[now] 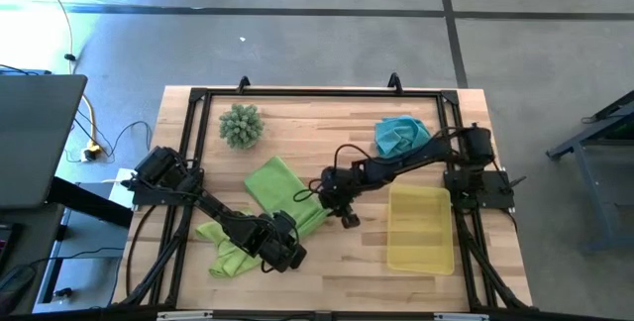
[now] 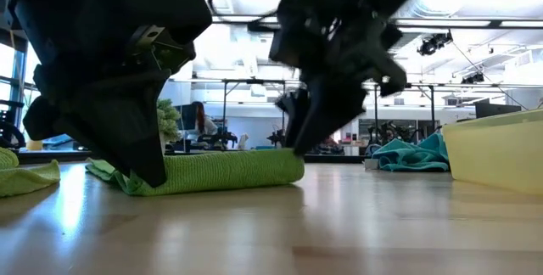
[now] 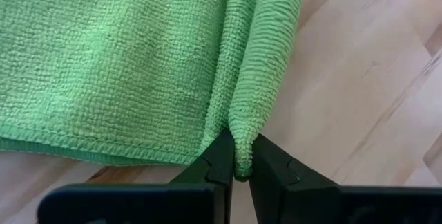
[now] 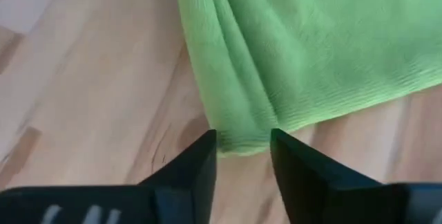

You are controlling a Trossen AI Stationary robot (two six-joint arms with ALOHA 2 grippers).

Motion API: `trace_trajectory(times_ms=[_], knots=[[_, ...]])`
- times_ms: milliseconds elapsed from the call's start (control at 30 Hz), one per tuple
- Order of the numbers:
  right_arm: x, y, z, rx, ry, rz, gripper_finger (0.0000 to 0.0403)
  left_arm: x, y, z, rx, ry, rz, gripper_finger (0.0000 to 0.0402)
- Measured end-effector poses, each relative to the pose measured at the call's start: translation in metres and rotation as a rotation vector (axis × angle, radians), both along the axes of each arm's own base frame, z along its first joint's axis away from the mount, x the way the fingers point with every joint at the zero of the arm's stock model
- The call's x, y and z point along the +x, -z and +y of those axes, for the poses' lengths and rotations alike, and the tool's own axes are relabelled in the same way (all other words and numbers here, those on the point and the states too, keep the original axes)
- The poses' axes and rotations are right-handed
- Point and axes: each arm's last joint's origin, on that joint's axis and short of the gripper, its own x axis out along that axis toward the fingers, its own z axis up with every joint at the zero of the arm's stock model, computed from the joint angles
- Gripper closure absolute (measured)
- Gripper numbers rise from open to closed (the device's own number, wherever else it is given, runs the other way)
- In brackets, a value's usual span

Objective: Roll microfiber towels into tight, uniform cylinder then place into a basket
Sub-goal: Roll the green cloth

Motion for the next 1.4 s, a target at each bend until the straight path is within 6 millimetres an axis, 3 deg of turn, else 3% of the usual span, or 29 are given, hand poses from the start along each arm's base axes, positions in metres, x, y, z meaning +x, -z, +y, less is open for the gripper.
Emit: trace_trajectory(times_ms=[100,233,467,700,933,1067,1267,1400], knots=[[-0.005,-0.012,0.008,-0.035,-0.076,-0.019,0.0257,0.000,0.000,0.000,0.005,0.013,0.004,0.0378],[-0.009,-0.011,0.029,-0.091,-0.228,-0.057,0.0259,0.000,0.001,0.000,0.006,0.014,0.006,0.0378],[-0.007,-0.003,0.056,-0.439,-0.237,-0.156,0.0269,0.000,0.001,0.000,0.006,0.017,0.007,0.0378],[-0.005,-0.001,0.055,-0.476,-0.208,-0.167,0.0251,0.000,0.002,0.000,0.008,0.023,0.008,0.0378],[0.000,0.020,0.052,-0.476,-0.209,-0.121,0.0235,0.000,0.002,0.000,0.007,0.024,0.008,0.0378],[0.000,0.022,0.052,-0.478,-0.211,-0.114,0.0267,0.000,0.002,0.000,0.017,0.046,0.012,0.0378],[-0.003,0.020,0.057,-0.412,-0.258,-0.085,0.0381,0.001,0.001,-0.001,0.074,0.188,0.024,0.0378],[-0.003,0.017,0.057,-0.264,-0.257,-0.038,0.0382,0.005,0.000,-0.004,0.045,0.276,-0.003,0.0378]])
